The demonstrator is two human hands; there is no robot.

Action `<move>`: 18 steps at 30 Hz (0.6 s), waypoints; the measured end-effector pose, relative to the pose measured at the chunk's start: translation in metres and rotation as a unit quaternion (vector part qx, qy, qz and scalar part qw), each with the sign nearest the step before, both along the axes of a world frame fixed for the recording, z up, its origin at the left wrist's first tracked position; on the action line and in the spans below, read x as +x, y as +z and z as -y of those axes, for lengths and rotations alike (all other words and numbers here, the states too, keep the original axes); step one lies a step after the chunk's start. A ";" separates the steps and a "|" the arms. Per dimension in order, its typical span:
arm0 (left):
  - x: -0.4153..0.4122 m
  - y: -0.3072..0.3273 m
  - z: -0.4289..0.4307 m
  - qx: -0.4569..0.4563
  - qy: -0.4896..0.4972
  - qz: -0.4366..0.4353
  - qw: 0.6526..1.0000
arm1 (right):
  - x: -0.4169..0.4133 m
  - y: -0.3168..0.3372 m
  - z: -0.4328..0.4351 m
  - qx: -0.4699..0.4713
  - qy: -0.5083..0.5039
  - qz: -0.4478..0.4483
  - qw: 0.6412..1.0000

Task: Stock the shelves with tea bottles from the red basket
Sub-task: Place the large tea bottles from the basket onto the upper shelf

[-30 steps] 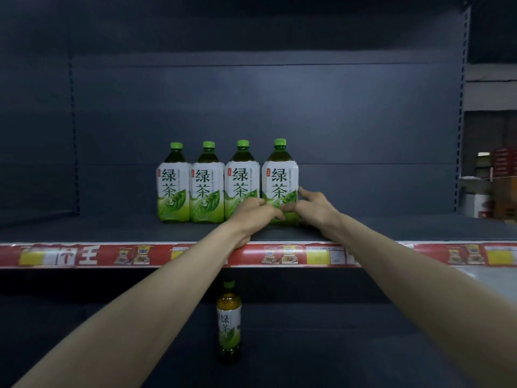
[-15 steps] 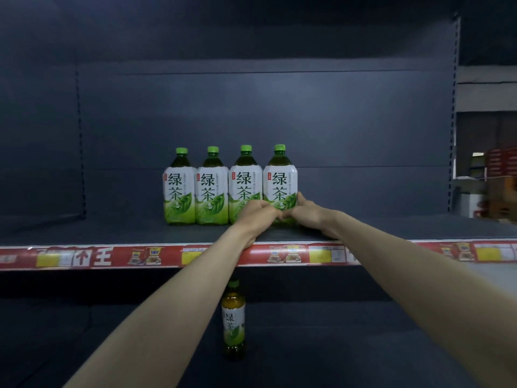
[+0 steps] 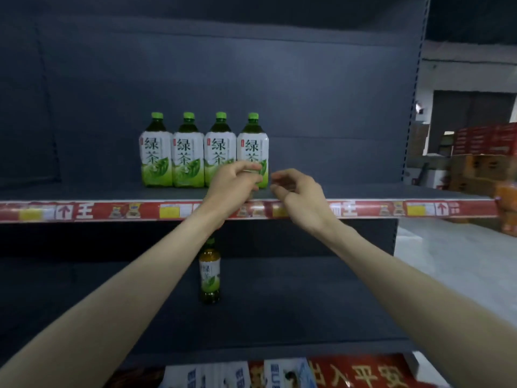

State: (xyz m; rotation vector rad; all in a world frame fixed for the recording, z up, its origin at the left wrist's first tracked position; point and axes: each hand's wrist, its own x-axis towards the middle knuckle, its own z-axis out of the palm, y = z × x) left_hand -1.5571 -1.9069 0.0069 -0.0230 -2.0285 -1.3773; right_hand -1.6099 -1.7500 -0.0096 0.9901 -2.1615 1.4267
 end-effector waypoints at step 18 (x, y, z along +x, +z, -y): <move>0.194 -0.359 -0.041 0.134 0.091 0.300 0.940 | 0.137 -0.361 -0.052 0.150 0.119 0.270 0.944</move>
